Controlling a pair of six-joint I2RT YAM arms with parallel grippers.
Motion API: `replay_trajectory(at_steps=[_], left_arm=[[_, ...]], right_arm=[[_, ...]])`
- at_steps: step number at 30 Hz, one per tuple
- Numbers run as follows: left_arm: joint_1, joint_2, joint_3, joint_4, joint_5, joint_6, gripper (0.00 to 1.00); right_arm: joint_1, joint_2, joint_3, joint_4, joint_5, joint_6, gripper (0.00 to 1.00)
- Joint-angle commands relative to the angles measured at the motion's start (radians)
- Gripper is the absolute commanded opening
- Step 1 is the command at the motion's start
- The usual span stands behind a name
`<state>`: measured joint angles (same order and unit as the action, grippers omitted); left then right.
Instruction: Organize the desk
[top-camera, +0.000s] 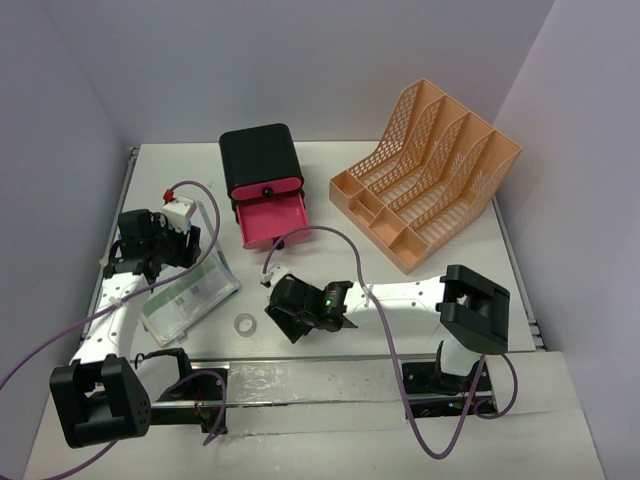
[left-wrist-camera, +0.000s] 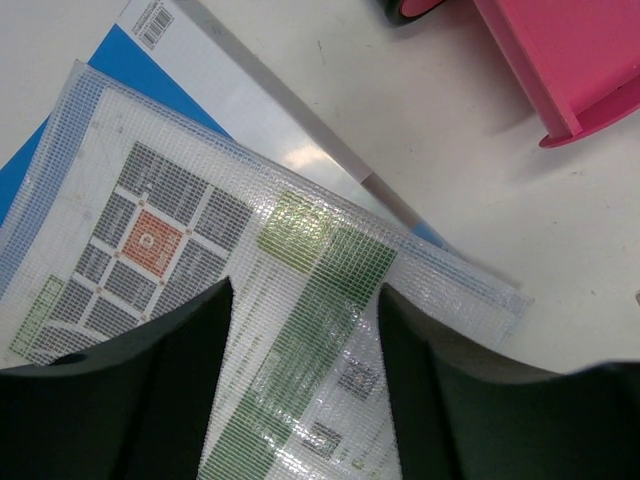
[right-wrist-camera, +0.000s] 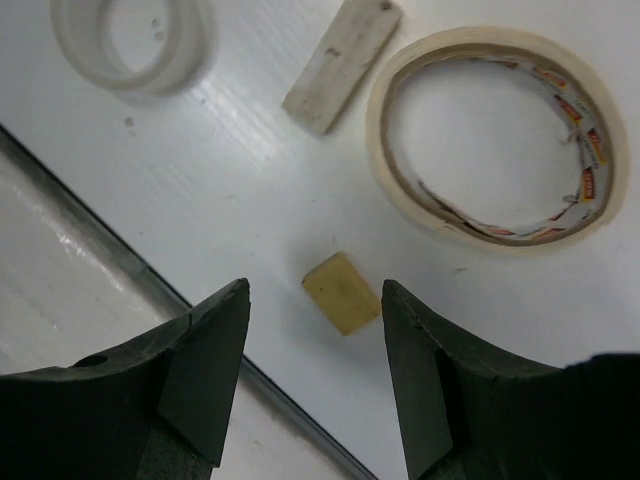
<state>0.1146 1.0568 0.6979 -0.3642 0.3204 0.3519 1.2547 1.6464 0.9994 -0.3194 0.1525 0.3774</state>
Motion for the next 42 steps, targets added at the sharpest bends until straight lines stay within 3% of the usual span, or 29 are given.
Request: replay_trajectory(at_steps=[1, 9, 13, 26, 28, 30, 33, 36, 42], left_arm=[[0.008, -0.024, 0.000, -0.014, -0.048, 0.039, 0.72], [0.010, -0.034, -0.089, 0.058, -0.298, 0.049, 0.85], [0.013, -0.055, -0.142, 0.096, -0.347, 0.029, 0.89], [0.025, -0.101, -0.206, 0.165, -0.330, 0.004, 0.92], [0.026, -0.101, -0.206, 0.163, -0.312, 0.005, 0.92], [0.026, -0.100, -0.204, 0.162, -0.303, 0.004, 0.92], [0.026, -0.096, -0.199, 0.160, -0.294, 0.004, 0.92], [0.026, -0.093, -0.198, 0.162, -0.281, 0.002, 0.91], [0.026, -0.101, -0.203, 0.162, -0.280, 0.006, 0.91]], right_arm=[[0.018, 0.016, 0.035, -0.057, -0.037, -0.052, 0.63], [0.022, 0.108, 0.054, -0.047, -0.039, -0.063, 0.63], [0.025, 0.163, 0.071, -0.069, -0.033, -0.063, 0.60], [0.051, 0.121, 0.051, -0.109, 0.018, -0.035, 0.23], [0.054, 0.100, 0.053, -0.121, 0.021, -0.035, 0.08], [0.060, 0.063, 0.073, -0.128, 0.020, -0.040, 0.01], [0.063, -0.040, 0.117, -0.085, 0.049, -0.071, 0.00], [0.040, -0.149, 0.151, 0.058, 0.191, -0.137, 0.00], [-0.161, -0.086, 0.303, 0.227, 0.381, -0.080, 0.00]])
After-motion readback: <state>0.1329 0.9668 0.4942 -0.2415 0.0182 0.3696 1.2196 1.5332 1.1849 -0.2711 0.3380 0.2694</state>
